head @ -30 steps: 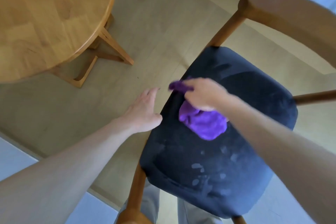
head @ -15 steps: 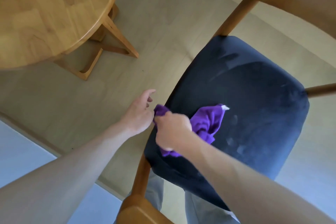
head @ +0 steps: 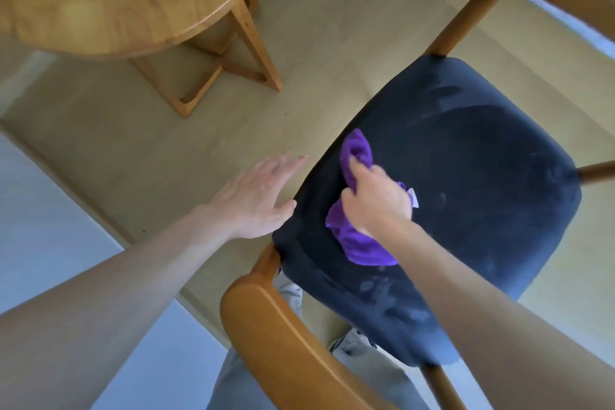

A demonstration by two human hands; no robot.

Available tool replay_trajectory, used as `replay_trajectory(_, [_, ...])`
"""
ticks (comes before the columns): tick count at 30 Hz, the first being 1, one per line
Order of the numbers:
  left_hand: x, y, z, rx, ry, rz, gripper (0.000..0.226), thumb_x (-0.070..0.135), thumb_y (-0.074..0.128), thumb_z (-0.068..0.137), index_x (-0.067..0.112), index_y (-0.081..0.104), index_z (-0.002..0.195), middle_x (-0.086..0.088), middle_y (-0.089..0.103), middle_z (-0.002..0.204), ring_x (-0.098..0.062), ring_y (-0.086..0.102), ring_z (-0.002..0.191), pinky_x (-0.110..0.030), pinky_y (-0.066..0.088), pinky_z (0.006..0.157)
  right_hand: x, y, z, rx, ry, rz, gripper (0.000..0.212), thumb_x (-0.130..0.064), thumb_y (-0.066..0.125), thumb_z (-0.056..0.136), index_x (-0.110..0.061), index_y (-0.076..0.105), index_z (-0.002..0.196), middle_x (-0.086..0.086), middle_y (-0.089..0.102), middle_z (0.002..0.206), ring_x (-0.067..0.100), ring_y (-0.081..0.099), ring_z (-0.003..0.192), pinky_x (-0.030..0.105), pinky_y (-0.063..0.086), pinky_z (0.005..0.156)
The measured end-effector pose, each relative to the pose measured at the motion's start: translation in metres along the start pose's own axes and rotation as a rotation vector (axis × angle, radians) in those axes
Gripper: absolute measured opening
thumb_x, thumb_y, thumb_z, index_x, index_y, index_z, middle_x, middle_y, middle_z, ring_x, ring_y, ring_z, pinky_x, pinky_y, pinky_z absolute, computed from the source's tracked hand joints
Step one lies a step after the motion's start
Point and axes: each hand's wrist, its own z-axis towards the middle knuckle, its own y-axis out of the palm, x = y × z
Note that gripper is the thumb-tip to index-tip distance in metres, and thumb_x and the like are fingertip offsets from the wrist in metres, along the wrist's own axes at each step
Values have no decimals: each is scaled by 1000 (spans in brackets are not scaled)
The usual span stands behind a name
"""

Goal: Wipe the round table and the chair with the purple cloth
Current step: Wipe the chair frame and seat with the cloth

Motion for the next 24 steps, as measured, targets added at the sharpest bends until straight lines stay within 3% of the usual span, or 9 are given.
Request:
replay_trajectory(3, [1,-1,-26,66,18,134,86,48,50,99,44,-13,157,4,-2,170,-20,5,157,-44,15,126,-21,39,-39,-113,-254,-228,58,-36,44,101,-26,27,156,8,49,138,35,62,106,35,38,67])
replay_trajectory(6, [3,-12,-56,187,-33,169,84,48,49,99,43,-10,158,1,4,170,-19,10,156,-43,19,125,-13,71,-84,-246,-483,-379,59,-34,51,100,-28,27,155,6,52,128,32,61,100,37,38,67])
replay_trajectory(9, [15,-21,-90,320,-110,112,73,48,45,101,40,2,159,3,18,168,-17,19,154,-44,27,123,9,82,-115,-406,-631,-507,37,-31,52,99,-33,48,136,0,55,107,26,59,84,38,48,64])
replay_trajectory(12, [41,-19,-124,427,-143,-27,66,49,39,102,37,9,160,7,24,165,-14,21,152,-45,31,121,19,63,-117,-428,-614,-379,34,-37,43,102,-36,54,134,-4,57,109,24,62,91,34,49,67])
replay_trajectory(15, [74,-3,-149,443,-111,-119,67,54,36,101,38,7,160,8,19,166,-11,17,153,-43,26,123,6,37,-90,-223,-473,-183,48,-36,43,99,-40,44,147,-1,58,128,27,62,110,32,43,70])
replay_trajectory(19, [97,36,-157,479,-144,-139,71,57,39,100,38,6,160,9,9,169,-12,8,155,-35,19,123,-34,23,-35,-57,-283,-120,50,-34,45,98,-28,39,148,6,51,130,34,60,103,36,41,69])
replay_trajectory(21, [105,53,-153,590,-250,-129,70,52,47,97,28,24,158,6,26,164,-13,24,149,-32,32,118,-53,28,-22,-53,-292,-262,45,-31,48,98,-22,44,142,9,48,132,33,57,104,38,40,71])
replay_trajectory(24, [112,63,-141,761,-466,-160,60,41,59,88,20,47,143,4,52,142,-14,46,120,-29,55,90,-67,50,-26,-87,-435,-498,42,-28,61,92,-20,55,133,9,48,131,30,55,102,37,39,69])
